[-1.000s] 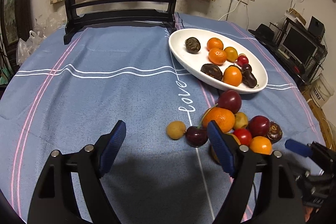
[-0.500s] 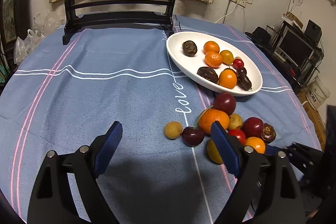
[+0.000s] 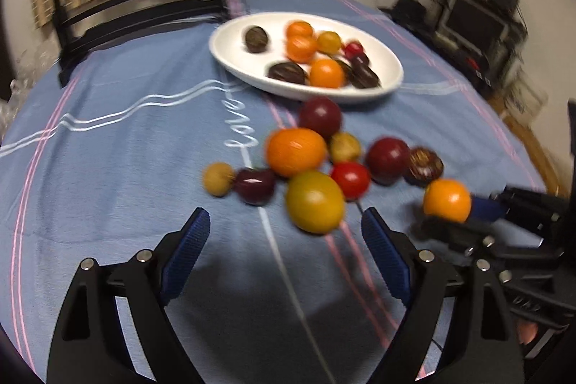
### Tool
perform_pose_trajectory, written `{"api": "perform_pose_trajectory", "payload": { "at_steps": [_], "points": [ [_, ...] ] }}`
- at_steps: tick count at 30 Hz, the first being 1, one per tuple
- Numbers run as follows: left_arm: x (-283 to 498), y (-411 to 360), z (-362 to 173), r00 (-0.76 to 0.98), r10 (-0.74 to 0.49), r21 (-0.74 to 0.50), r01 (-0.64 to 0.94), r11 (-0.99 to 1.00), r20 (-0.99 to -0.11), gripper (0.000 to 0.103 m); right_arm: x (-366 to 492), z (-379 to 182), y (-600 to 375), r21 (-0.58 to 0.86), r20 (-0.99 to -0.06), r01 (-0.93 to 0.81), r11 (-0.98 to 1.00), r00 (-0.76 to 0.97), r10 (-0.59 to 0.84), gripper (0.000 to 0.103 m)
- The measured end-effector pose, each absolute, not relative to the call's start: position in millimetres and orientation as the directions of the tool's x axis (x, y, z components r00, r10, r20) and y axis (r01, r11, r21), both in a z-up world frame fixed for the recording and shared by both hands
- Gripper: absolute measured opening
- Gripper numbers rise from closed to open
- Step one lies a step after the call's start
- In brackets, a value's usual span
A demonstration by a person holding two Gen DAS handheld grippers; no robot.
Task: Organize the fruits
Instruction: 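Grasp an orange tomato with the right gripper while the left gripper grasps a yellow-green fruit, then place the orange tomato and yellow-green fruit on the white plate, opening both grippers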
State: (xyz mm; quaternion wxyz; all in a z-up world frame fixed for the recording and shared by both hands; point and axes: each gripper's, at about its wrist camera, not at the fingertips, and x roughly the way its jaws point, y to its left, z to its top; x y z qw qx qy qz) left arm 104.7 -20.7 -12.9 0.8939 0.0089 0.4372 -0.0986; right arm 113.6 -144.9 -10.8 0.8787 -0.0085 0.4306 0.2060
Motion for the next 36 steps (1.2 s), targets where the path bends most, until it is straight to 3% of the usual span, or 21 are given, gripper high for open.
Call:
{"api": "perform_pose_trajectory", "payload": {
  "at_steps": [1,4,9,10,11,16,23,27,36],
  "points": [
    [106,-26,-15,0.591,-0.164,-0.061,0.191,0.98,-0.79,0.082,112,-10,-148,0.165,-0.757,-0.37,0.914,0.547,0.358,0.035],
    [116,-35,-22,0.559,-0.152,-0.053,0.19,0.98,-0.815,0.062,109,-8,-155,0.173,-0.746,-0.377,0.91,0.553,0.371,0.035],
    [127,-40,-32,0.552,-0.125,-0.041,0.162,0.986,-0.825,0.053,106,-7,-160,0.185,-0.737,-0.394,0.9,0.55,0.393,0.035],
    [128,-43,-32,0.556,-0.12,-0.027,0.172,0.985,-0.822,0.04,105,-6,-160,0.187,-0.734,-0.4,0.897,0.55,0.398,0.035],
    [127,-45,-32,0.556,-0.119,-0.018,0.184,0.983,-0.823,0.038,105,-4,-160,0.186,-0.731,-0.404,0.895,0.552,0.401,0.035],
    [119,-42,-22,0.544,-0.145,-0.023,0.224,0.974,-0.826,0.038,105,11,-165,0.183,-0.703,-0.414,0.892,0.579,0.413,0.035],
    [126,-28,27,0.617,-0.204,-0.08,0.223,0.971,-0.76,0.037,134,46,-159,0.17,-0.647,-0.407,0.897,0.641,0.413,0.035],
    [160,-26,51,0.664,-0.175,-0.065,0.187,0.98,-0.727,0.037,170,62,-148,0.173,-0.626,-0.397,0.901,0.662,0.412,0.035],
    [238,-26,31,0.639,-0.096,-0.06,0.079,0.995,-0.763,0.037,240,29,-149,0.288,-0.653,-0.322,0.902,0.623,0.431,0.035]
  ]
}}
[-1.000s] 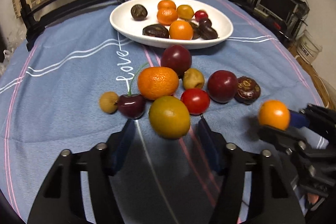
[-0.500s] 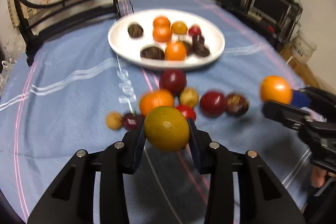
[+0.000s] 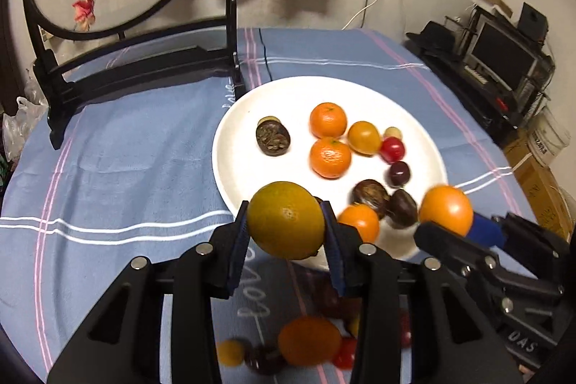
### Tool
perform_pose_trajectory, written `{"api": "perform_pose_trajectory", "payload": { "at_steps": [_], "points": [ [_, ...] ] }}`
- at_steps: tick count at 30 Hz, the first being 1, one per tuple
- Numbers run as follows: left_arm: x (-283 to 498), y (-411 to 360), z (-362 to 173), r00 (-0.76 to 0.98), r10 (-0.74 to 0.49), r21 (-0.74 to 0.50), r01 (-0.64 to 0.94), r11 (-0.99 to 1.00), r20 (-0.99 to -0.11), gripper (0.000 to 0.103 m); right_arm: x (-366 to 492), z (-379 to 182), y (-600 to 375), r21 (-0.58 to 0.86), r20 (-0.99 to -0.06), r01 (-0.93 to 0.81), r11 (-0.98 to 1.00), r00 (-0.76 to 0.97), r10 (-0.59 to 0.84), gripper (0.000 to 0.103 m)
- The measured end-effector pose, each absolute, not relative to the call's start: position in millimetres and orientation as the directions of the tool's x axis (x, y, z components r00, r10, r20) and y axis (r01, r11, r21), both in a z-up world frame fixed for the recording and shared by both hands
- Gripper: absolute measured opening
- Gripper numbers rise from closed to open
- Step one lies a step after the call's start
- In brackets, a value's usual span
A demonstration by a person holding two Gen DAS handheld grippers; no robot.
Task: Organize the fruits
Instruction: 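Place the orange tomato and yellow-green fruit on the white plate, opening both grippers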
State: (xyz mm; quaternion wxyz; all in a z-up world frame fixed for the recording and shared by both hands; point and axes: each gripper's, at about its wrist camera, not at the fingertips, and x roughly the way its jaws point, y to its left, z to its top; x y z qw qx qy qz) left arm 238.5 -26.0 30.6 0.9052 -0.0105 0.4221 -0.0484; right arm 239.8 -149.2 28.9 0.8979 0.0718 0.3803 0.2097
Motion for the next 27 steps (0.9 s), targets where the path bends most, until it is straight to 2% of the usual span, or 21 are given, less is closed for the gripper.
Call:
{"api": "perform_pose_trajectory", "payload": {
  "at_steps": [5,6,7,8,12,14,18,20,27],
  "points": [
    [256,-25,12,0.622,-0.092,-0.08,0.048,0.996,-0.777,0.039,248,15,-154,0.313,-0.654,-0.296,0.902,0.622,0.431,0.038],
    [258,-25,10,0.629,-0.094,-0.088,0.04,0.995,-0.772,0.04,249,14,-155,0.311,-0.65,-0.291,0.905,0.63,0.425,0.042],
    [257,-24,10,0.635,-0.086,-0.086,0.03,0.996,-0.768,0.049,250,13,-155,0.31,-0.647,-0.287,0.906,0.635,0.423,0.05],
    [255,-23,11,0.644,-0.082,-0.086,0.025,0.996,-0.761,0.055,250,12,-156,0.313,-0.64,-0.278,0.908,0.645,0.418,0.051],
    [242,-14,22,0.662,-0.098,-0.118,0.016,0.993,-0.743,0.059,248,15,-160,0.325,-0.625,-0.268,0.907,0.659,0.419,0.051],
    [229,-6,30,0.678,-0.097,-0.13,0.002,0.992,-0.729,0.066,244,15,-161,0.319,-0.626,-0.274,0.907,0.658,0.419,0.051],
    [203,8,37,0.693,-0.101,-0.153,-0.013,0.988,-0.714,0.068,235,17,-160,0.307,-0.629,-0.285,0.908,0.655,0.418,0.051],
    [190,13,36,0.694,-0.102,-0.163,-0.022,0.986,-0.713,0.072,230,19,-160,0.302,-0.628,-0.29,0.908,0.656,0.419,0.051],
    [148,22,25,0.699,-0.082,-0.135,-0.021,0.991,-0.71,0.076,199,14,-163,0.286,-0.642,-0.301,0.91,0.645,0.415,0.054]
  ]
}}
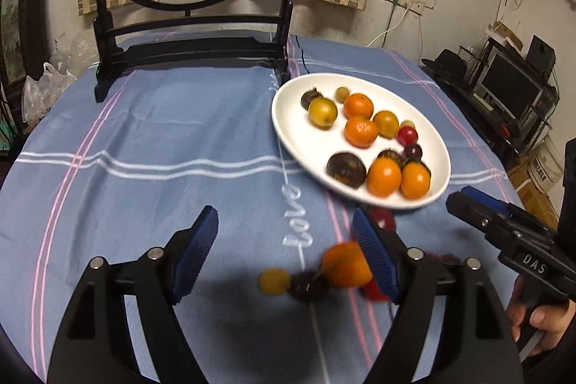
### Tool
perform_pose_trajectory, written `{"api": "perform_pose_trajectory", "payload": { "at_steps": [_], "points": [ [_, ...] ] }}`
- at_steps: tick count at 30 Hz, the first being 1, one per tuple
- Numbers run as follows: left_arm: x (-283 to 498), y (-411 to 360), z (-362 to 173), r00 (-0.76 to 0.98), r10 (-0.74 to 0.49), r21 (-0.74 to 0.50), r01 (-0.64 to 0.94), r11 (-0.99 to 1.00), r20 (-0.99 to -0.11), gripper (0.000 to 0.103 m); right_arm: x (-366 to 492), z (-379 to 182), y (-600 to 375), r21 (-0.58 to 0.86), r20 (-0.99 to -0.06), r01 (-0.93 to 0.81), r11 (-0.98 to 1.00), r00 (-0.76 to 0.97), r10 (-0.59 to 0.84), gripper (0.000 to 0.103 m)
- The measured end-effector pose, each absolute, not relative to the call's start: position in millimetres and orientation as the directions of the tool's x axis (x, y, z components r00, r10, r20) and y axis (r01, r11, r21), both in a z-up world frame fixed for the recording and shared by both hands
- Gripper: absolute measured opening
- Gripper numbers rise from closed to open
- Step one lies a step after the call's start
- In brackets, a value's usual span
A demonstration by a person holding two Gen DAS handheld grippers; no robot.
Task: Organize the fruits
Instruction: 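Place the orange tomato and yellow-green fruit on the white plate, opening both grippers, then grasp a large dark brown fruit with the right gripper while the left gripper grasps a dark red cherry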
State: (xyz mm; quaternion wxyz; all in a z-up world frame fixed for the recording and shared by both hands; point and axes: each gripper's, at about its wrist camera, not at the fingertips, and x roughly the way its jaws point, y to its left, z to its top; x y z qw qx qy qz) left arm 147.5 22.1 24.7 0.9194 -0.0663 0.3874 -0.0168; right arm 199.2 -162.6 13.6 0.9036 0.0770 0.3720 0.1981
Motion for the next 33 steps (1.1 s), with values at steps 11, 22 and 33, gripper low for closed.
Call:
{"api": "perform_pose_trajectory", "payload": {
  "at_steps": [11,22,33],
  "points": [
    [120,29,5,0.682,-0.094,-0.127,0.001,0.992,-0.725,0.076,146,-13,-161,0.152,-0.756,-0.279,0.948,0.585,0.294,0.054],
    [115,23,-1,0.657,-0.12,-0.117,0.05,0.992,-0.744,0.076,165,-29,-152,0.099,-0.8,-0.272,0.957,0.549,0.239,0.04],
    [116,3,-18,0.587,-0.134,-0.079,0.118,0.99,-0.799,0.065,154,-27,-164,0.204,-0.763,-0.291,0.935,0.551,0.338,0.04]
  ]
}}
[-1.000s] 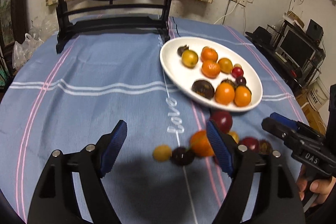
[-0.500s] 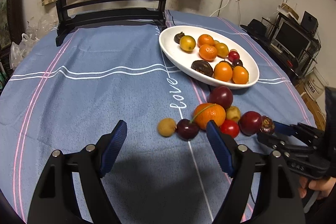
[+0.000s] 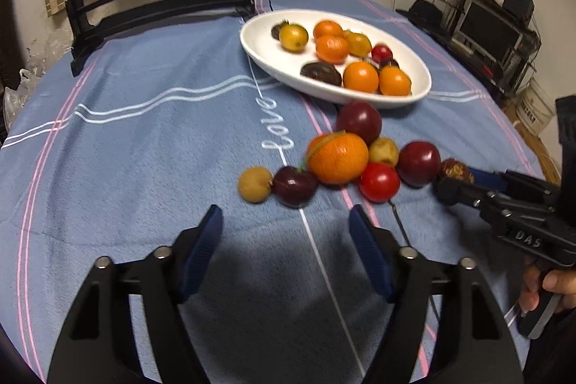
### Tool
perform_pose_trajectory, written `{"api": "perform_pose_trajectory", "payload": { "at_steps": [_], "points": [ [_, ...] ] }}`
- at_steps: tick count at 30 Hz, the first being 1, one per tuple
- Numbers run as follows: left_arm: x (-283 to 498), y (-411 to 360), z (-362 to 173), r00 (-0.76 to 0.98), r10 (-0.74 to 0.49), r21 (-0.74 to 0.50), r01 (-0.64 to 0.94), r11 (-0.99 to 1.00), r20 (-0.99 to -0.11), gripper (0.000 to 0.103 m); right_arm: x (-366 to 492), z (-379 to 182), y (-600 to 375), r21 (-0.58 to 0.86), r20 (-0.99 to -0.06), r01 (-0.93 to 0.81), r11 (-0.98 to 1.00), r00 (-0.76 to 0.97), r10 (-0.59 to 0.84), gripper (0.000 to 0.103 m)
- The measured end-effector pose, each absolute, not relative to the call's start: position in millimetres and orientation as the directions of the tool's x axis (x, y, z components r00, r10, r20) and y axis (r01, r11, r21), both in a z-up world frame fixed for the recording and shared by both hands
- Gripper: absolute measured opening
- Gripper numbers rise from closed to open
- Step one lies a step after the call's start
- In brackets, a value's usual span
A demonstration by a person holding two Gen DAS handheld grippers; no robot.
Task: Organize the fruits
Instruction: 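Grasp a large dark brown fruit with the right gripper while the left gripper grasps a dark red cherry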
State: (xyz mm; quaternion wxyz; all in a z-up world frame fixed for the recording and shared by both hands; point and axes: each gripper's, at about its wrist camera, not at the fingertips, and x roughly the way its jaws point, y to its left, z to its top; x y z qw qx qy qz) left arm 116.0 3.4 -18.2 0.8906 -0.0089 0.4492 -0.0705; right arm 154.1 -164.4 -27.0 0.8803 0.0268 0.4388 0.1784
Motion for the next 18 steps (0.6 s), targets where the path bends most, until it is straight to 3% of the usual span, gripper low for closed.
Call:
{"api": "perform_pose_trajectory", "payload": {
  "at_steps": [5,18],
  "points": [
    [121,-6,-30,0.55,-0.125,-0.066,0.126,0.99,-0.826,0.051,150,-22,-166,0.221,-0.744,-0.309,0.925,0.56,0.365,0.04],
    [146,-24,-34,0.593,-0.069,0.011,0.13,0.991,-0.802,0.041,146,-19,-165,0.227,-0.732,-0.332,0.916,0.563,0.385,0.041]
  ]
}}
